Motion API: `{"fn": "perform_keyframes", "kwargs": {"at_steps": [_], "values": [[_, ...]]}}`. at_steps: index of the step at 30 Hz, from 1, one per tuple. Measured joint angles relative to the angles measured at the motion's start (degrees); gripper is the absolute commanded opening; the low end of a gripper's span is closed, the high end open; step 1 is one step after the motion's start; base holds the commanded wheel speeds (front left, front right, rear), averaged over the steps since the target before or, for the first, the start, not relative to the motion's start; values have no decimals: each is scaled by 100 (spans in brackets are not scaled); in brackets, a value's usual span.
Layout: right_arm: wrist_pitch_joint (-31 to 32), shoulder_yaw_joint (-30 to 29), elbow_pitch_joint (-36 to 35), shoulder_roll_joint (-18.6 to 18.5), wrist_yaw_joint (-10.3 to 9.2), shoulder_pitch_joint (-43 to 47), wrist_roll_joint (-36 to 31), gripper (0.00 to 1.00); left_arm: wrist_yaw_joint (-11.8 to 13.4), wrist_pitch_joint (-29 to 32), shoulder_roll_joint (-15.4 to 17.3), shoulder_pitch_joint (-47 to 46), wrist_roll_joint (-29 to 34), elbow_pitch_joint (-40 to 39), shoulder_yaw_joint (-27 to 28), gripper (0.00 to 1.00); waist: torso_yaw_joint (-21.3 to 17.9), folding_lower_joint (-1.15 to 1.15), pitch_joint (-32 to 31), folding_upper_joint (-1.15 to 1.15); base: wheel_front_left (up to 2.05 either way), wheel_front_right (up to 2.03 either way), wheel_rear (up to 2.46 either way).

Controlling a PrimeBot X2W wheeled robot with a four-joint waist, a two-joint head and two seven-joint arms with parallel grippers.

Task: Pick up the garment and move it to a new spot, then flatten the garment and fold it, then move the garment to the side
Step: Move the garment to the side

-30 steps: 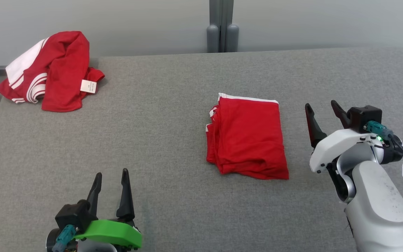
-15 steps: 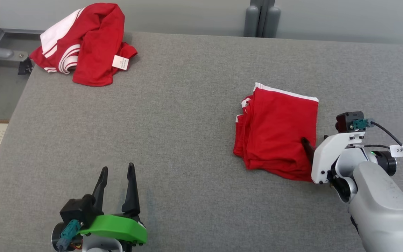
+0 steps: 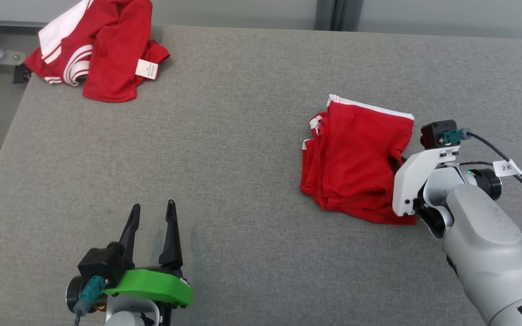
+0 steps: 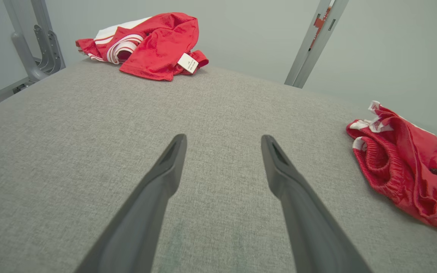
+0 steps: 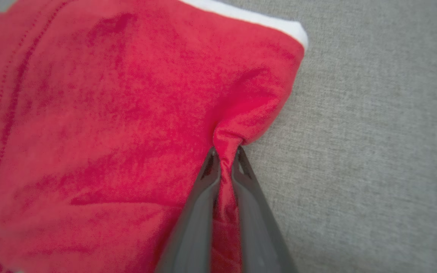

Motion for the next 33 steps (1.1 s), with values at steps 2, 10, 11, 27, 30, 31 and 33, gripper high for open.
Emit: {"fn": "perform_keyframes", "kwargs": {"at_steps": [2, 10, 11, 27, 30, 31, 33], "values": [[-104, 82, -11, -66, -1, -90, 8, 0, -23, 0, 0, -53, 57, -41, 15, 100, -100, 0, 22, 0, 0, 0, 0], [-499, 326, -214, -534, -1, -450, 36, 0, -101, 0, -2, -314, 264, -301, 38, 100, -757, 0, 172, 0, 0, 0, 0], [-534, 316, -221, -580, -1, -474, 46, 0, -122, 0, -1, -339, 300, -313, 21, 100, -842, 0, 196, 0, 0, 0, 0], [-1411, -183, 87, -639, -1, -705, 30, 0, -304, 0, 153, -784, 669, -244, -15, 100, -2411, 0, 890, 0, 0, 0, 0], [-1616, -193, 201, -595, -1, -820, -86, 0, -319, 0, 172, -825, 695, -249, -32, 100, -2521, 0, 1063, 0, 0, 0, 0], [-1669, -196, 246, -603, -1, -869, -131, 0, -319, 0, 178, -838, 700, -256, -37, 100, -2538, 0, 1108, 0, 0, 0, 0], [-1778, -200, 357, -654, -1, -1000, -253, 0, -307, 0, 193, -871, 709, -286, -41, 100, -2551, 0, 1212, 0, 0, 0, 0]]}}
